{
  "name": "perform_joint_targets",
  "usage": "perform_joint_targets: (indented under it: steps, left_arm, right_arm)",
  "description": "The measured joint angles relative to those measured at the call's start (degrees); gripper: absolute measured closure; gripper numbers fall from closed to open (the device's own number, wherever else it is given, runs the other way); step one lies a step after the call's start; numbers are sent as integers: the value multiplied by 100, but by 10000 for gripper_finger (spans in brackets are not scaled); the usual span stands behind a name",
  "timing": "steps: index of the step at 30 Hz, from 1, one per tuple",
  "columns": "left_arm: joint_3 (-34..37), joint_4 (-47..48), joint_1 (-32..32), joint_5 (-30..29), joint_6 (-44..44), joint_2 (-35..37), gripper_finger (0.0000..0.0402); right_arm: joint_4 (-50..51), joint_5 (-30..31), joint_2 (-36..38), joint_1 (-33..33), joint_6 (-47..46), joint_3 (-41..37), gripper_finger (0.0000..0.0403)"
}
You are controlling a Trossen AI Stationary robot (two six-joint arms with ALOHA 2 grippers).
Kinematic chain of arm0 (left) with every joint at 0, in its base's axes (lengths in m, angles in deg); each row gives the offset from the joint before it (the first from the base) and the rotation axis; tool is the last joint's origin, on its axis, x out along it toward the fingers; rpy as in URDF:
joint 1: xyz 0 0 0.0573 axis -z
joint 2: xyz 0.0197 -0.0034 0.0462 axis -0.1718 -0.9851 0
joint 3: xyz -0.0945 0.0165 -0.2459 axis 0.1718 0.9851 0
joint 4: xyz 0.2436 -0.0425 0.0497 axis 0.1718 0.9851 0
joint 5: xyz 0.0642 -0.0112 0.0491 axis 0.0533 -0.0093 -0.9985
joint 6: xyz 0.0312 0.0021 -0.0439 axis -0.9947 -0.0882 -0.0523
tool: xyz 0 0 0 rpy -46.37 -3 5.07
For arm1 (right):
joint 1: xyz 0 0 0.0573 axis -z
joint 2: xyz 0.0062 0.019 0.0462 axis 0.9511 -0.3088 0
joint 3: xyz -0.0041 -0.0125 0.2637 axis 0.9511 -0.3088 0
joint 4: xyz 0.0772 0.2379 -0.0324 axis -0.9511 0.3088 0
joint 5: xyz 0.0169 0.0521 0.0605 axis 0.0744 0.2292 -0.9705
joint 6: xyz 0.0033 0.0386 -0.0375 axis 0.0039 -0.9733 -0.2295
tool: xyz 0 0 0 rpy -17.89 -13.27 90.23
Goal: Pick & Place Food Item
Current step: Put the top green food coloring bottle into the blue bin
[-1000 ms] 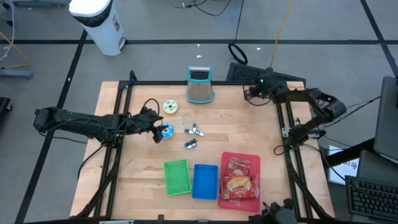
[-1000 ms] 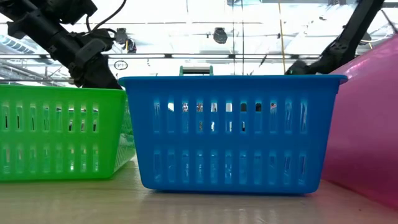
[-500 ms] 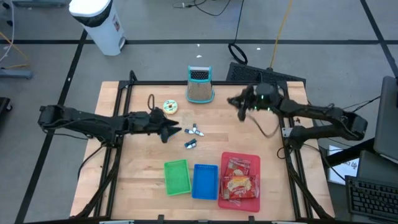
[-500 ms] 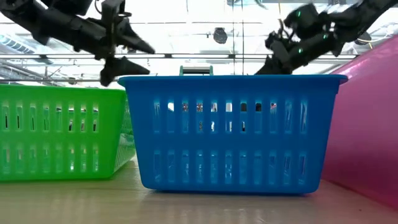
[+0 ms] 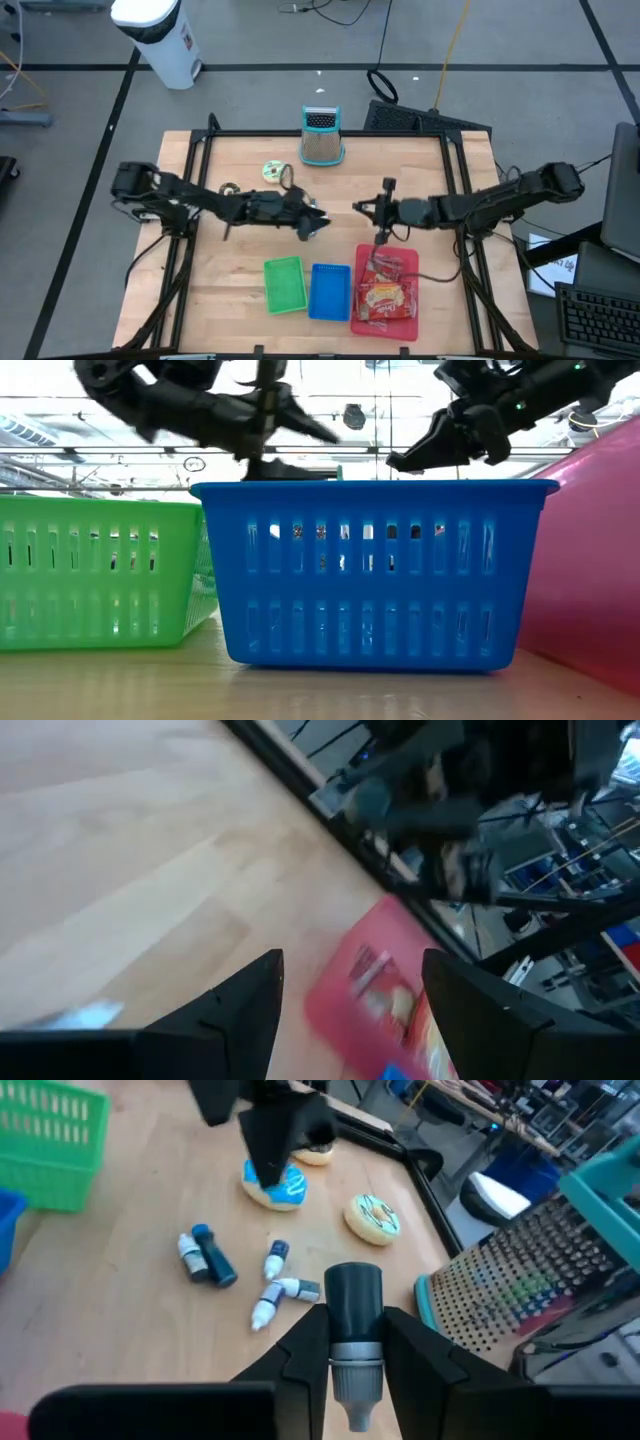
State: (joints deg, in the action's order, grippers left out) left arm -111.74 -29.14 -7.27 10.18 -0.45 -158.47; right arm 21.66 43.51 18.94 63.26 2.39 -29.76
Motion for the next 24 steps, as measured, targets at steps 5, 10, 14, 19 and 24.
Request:
perform_joint_targets:
  steps: [5,10,14,19,24]
  left_arm:
    - [-883,32,3,36,-84,-720,160]
    - [-1467,57,-3,-88,-262,-1096,160]
    - [-1752,88,-8,-168,-408,-1230,160]
    - [-2027,65,-37,-150,-444,-1474,160]
    - [-2262,76,-32,-122,-415,-1799,160]
  right_arm:
    - [-95,449,-156,-348,164,0,335]
    - [-324,451,-167,-411,273,0,331]
    - [-305,448,-168,-415,277,0,334]
    - [-431,437,-166,-417,299,0,332]
    - [-487,427,-171,-492,398,-11,332]
